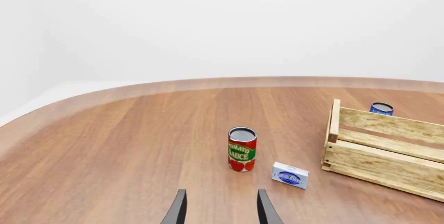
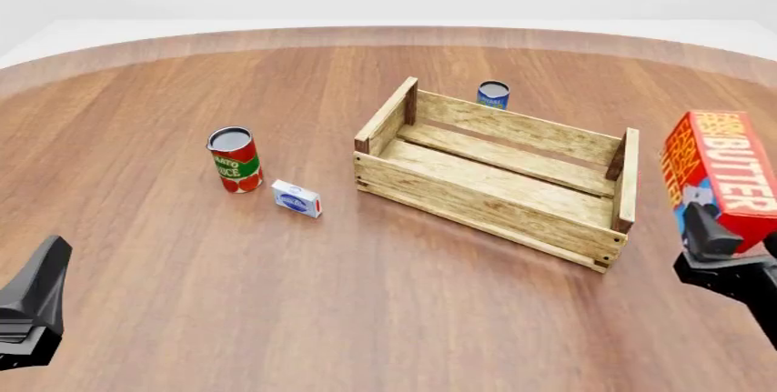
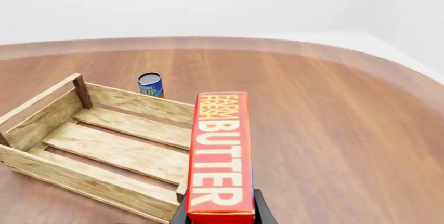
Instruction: Pick up the butter and put it in the tray.
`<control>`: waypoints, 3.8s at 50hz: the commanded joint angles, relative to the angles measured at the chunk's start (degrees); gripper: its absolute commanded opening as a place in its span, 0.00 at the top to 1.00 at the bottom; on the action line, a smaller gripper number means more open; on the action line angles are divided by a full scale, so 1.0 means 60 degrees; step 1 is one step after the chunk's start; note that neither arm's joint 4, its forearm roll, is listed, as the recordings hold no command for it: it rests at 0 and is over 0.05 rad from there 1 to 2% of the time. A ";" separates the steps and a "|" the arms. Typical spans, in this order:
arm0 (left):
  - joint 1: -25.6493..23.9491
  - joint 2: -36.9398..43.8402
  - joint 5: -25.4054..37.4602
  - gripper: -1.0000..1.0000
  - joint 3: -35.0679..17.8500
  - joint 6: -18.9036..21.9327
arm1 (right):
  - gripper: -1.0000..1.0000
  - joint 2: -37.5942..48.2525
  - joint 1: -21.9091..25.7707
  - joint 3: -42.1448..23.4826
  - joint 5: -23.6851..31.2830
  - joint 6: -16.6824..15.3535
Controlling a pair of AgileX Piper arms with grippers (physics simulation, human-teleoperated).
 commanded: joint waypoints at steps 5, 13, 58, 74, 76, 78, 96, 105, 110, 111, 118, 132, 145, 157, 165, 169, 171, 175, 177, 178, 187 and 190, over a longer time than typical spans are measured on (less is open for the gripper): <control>0.0000 0.0000 0.0000 0.00 0.0000 0.0000 | 1.00 -0.1277 0.0399 -0.0794 0.1567 0.0067; 0.0000 0.0000 0.0000 0.00 0.0000 0.0000 | 1.00 -0.1823 0.0646 -0.1231 0.2399 0.0086; 0.0000 0.0000 0.0000 0.00 0.0000 0.0000 | 1.00 0.0758 0.2101 -0.3061 0.1926 -0.0319; 0.0000 0.0000 0.0000 0.00 0.0000 0.0000 | 1.00 0.2076 0.2550 -0.3724 0.1450 -0.0521; 0.0000 0.0000 0.0000 0.00 0.0000 0.0000 | 1.00 0.2239 0.2629 -0.3798 0.1387 -0.0490; 0.0000 0.0000 0.0000 0.00 0.0000 0.0000 | 1.00 0.2440 0.2698 -0.3858 0.1280 -0.0521; 0.0000 0.0000 0.0000 0.00 0.0000 0.0000 | 1.00 0.3535 0.3031 -0.4408 0.0818 -0.0488; 0.0000 0.0000 0.0000 0.00 0.0000 0.0000 | 1.00 0.4154 0.3090 -0.4585 0.0487 -0.0447; 0.0000 0.0000 0.0000 0.00 0.0000 0.0000 | 1.00 0.4621 0.3124 -0.4751 0.0258 -0.0376; 0.0000 0.0000 0.0000 0.00 0.0000 0.0000 | 1.00 0.4623 0.3124 -0.4751 0.0257 -0.0376; 0.0000 0.0000 0.0000 0.00 0.0000 0.0000 | 1.00 0.5186 0.3172 -0.5062 0.0116 -0.0368; 0.0000 0.0000 0.0000 0.00 0.0000 0.0000 | 1.00 0.6057 0.3159 -0.5497 -0.0206 -0.0205; 0.0000 0.0000 0.0000 0.00 0.0000 0.0000 | 1.00 0.6796 0.3285 -0.6068 -0.0181 -0.0178; 0.0000 0.0000 0.0000 0.00 0.0000 0.0000 | 1.00 0.7446 0.3369 -0.6661 -0.0041 -0.0189; 0.0000 0.0000 0.0000 0.00 0.0000 0.0000 | 1.00 0.7746 0.3421 -0.6917 0.0051 -0.0161; 0.0000 0.0000 0.0000 0.00 0.0000 0.0000 | 1.00 0.7930 0.3428 -0.7011 0.0033 -0.0128; 0.0000 0.0000 0.0000 0.00 0.0000 0.0000 | 1.00 0.7983 0.3427 -0.7019 0.0004 -0.0133; 0.0000 0.0000 0.0000 0.00 0.0000 0.0000 | 1.00 0.8270 0.3445 -0.7132 -0.0071 -0.0071; 0.0000 0.0000 0.0000 0.00 0.0000 0.0000 | 1.00 0.8314 0.3454 -0.7162 -0.0068 -0.0068; 0.0000 0.0000 0.0000 0.00 0.0000 0.0000 | 1.00 0.8373 0.3459 -0.7207 -0.0065 -0.0065; 0.0000 0.0000 0.0000 0.00 0.0000 0.0000 | 1.00 0.8702 0.3554 -0.7504 0.0057 -0.0024; 0.0000 0.0000 0.0000 0.00 0.0000 0.0000 | 1.00 0.8830 0.3627 -0.7561 0.0087 0.0018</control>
